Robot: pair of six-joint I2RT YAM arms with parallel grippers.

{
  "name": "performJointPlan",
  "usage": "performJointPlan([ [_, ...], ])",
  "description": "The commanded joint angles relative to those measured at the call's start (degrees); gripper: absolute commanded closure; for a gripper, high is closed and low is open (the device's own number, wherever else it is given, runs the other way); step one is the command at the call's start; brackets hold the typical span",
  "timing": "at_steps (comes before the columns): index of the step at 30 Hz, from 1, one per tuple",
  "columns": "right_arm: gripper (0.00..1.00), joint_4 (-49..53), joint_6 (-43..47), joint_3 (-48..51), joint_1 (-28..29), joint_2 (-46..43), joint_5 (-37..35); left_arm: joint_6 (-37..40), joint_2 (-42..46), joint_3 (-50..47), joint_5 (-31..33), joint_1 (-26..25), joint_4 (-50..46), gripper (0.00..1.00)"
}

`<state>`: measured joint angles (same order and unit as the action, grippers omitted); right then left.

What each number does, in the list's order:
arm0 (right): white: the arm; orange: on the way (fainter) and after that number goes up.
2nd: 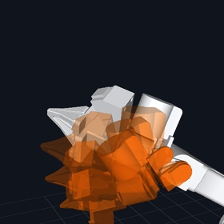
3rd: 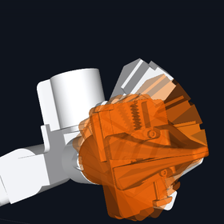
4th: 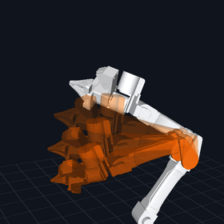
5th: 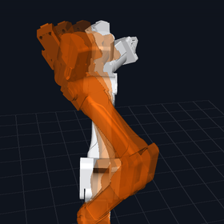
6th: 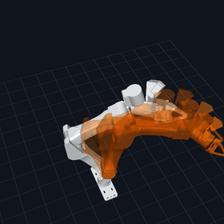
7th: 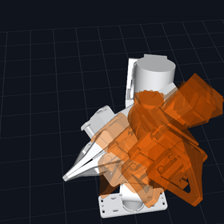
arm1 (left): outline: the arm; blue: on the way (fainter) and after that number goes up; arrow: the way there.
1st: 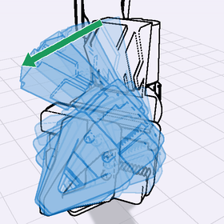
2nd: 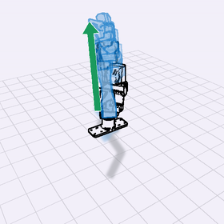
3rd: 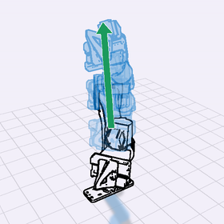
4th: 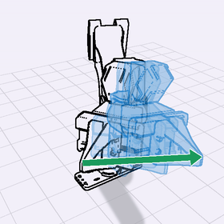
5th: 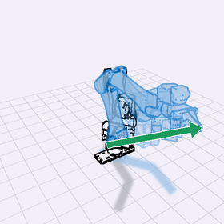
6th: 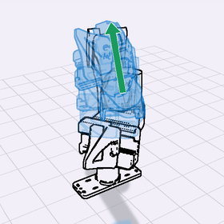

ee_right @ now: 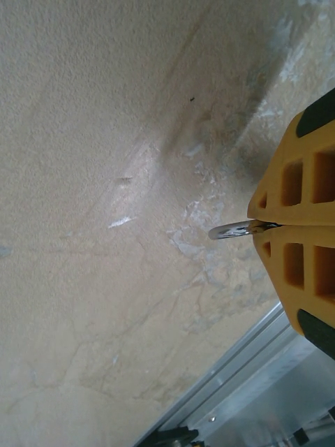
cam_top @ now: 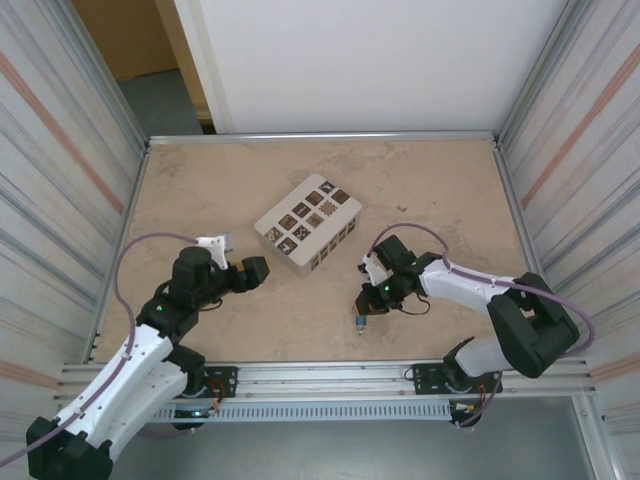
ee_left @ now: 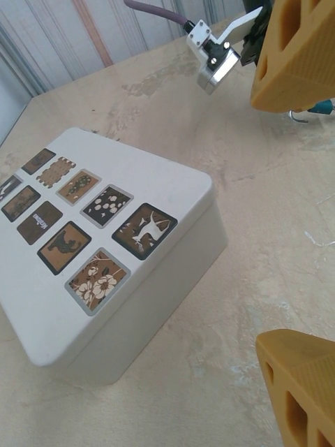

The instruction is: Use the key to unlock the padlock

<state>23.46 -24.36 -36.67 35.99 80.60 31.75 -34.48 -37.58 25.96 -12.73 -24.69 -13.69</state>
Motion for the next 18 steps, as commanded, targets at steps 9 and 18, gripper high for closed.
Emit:
performJointPlan([
  [9,0.87,-1.05,1.66,-1.44,0.41,2.07,-0.8,0.28,0.37,-0.2,0.79,0.52,-1.15,0.19],
  [18,0.65,0.73,1.84,-1.5,0.31,-2.27,-5.34,-0.39,-0.98,0.62,2.33,0.59,-2.38,0.19],
])
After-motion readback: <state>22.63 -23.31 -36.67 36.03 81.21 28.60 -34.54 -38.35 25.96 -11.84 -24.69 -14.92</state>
